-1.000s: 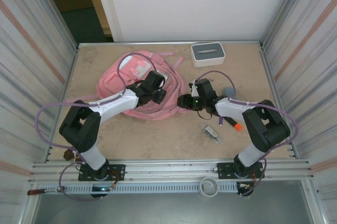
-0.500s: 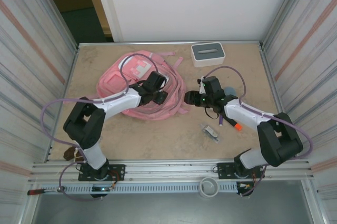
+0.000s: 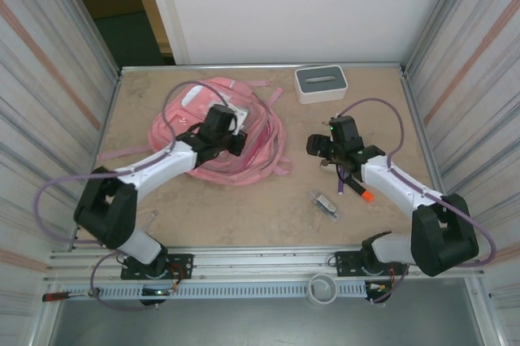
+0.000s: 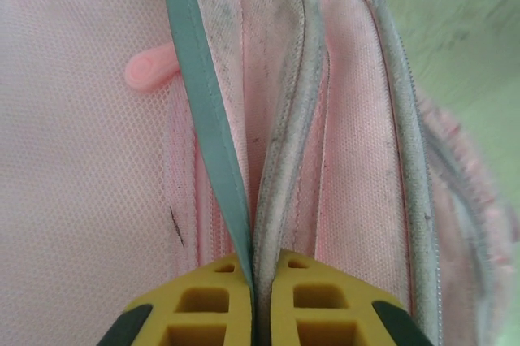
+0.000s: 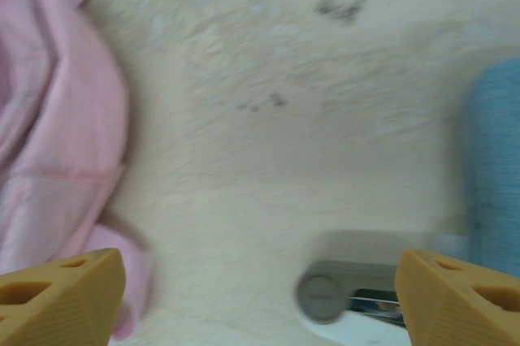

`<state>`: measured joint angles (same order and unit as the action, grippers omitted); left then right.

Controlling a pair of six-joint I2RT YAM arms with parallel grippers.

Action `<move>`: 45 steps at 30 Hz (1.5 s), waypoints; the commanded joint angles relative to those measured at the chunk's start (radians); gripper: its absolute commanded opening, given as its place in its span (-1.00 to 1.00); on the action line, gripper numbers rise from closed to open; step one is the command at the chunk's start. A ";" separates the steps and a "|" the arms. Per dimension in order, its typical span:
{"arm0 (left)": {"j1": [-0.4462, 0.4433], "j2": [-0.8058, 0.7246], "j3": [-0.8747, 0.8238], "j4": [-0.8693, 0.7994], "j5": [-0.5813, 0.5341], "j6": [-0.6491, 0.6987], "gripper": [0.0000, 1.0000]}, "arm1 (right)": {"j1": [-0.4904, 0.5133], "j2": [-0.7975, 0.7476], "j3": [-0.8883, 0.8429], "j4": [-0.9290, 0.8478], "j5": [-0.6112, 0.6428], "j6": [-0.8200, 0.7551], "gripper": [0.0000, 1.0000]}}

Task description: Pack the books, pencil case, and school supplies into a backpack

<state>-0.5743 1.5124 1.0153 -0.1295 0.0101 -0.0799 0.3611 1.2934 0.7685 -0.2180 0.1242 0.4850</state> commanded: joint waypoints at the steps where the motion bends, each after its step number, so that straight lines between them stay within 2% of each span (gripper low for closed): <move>1: 0.050 -0.094 -0.047 0.169 0.211 -0.082 -1.00 | -0.059 -0.003 0.026 -0.088 0.110 -0.032 0.81; 5: 0.087 -0.146 -0.086 0.208 0.271 -0.113 -1.00 | -0.163 0.043 0.053 -0.137 0.084 -0.043 0.99; 12: 0.109 -0.178 -0.110 0.209 0.278 -0.108 -1.00 | -0.285 0.225 0.157 -0.252 -0.008 -0.107 1.00; 15: 0.113 -0.179 -0.122 0.215 0.283 -0.108 -1.00 | -0.315 0.297 0.182 -0.266 -0.067 -0.114 0.92; 20: 0.115 -0.181 -0.122 0.212 0.286 -0.104 -1.00 | -0.323 0.386 0.232 -0.290 -0.086 -0.130 0.69; 26: 0.116 -0.172 -0.122 0.219 0.294 -0.106 -1.00 | -0.348 0.423 0.253 -0.274 -0.085 -0.128 0.22; 30: 0.116 -0.172 -0.129 0.224 0.293 -0.108 -1.00 | -0.372 0.385 0.244 -0.252 -0.086 -0.121 -0.03; 34: 0.117 -0.173 -0.125 0.215 0.287 -0.107 -1.00 | -0.385 0.290 0.213 -0.220 -0.114 -0.095 -0.13; 38: 0.127 -0.189 -0.144 0.239 0.296 -0.123 -1.00 | -0.384 0.163 0.164 -0.145 -0.245 -0.065 -0.17; 42: 0.179 -0.197 -0.154 0.274 0.386 -0.182 -1.00 | -0.370 0.088 0.129 -0.084 -0.398 -0.029 -0.17; 45: 0.217 -0.208 -0.164 0.308 0.459 -0.237 -1.00 | -0.324 0.087 0.143 -0.079 -0.459 -0.010 -0.16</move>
<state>-0.3866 1.3643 0.8539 0.0685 0.3626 -0.2474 0.0006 1.3888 0.9131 -0.3328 -0.2115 0.4335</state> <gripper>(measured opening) 0.096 0.598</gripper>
